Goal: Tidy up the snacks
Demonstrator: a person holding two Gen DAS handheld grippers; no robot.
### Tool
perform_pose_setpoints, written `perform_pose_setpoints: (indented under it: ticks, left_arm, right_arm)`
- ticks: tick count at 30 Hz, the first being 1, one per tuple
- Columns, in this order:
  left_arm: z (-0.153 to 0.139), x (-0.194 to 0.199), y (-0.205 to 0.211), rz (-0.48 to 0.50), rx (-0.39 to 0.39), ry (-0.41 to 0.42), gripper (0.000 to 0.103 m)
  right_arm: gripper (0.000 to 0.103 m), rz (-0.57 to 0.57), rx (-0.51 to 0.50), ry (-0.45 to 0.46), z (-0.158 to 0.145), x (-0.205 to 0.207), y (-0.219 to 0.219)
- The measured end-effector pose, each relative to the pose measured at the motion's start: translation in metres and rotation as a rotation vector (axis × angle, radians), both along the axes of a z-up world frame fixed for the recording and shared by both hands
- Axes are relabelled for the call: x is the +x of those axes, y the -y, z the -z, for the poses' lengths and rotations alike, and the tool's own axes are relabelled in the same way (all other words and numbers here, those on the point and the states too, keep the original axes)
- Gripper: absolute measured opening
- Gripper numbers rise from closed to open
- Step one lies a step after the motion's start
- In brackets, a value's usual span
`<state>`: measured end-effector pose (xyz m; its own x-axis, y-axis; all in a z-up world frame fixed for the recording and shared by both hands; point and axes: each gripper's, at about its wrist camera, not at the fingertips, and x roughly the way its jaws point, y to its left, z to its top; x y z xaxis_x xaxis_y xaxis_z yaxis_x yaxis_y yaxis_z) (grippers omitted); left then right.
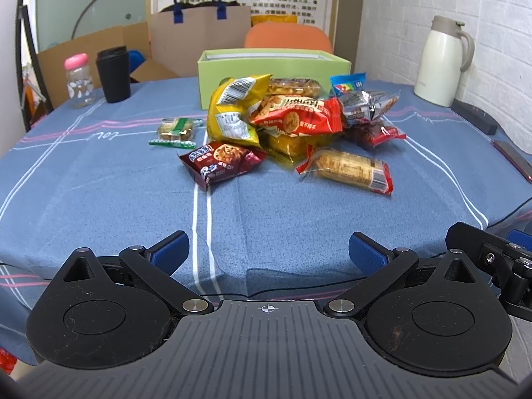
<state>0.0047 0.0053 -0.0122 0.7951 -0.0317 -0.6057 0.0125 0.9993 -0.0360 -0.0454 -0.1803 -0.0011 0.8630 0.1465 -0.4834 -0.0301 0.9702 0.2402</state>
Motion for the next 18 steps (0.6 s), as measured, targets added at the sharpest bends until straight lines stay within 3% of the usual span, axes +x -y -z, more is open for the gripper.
perform_pose_setpoints:
  ticks: [18]
  left_arm:
    - [-0.0003, 0.0064, -0.0007, -0.009, -0.014, -0.02, 0.092]
  right_arm:
    - [0.102, 0.005, -0.014, 0.0, 0.0006, 0.0011, 0.0001]
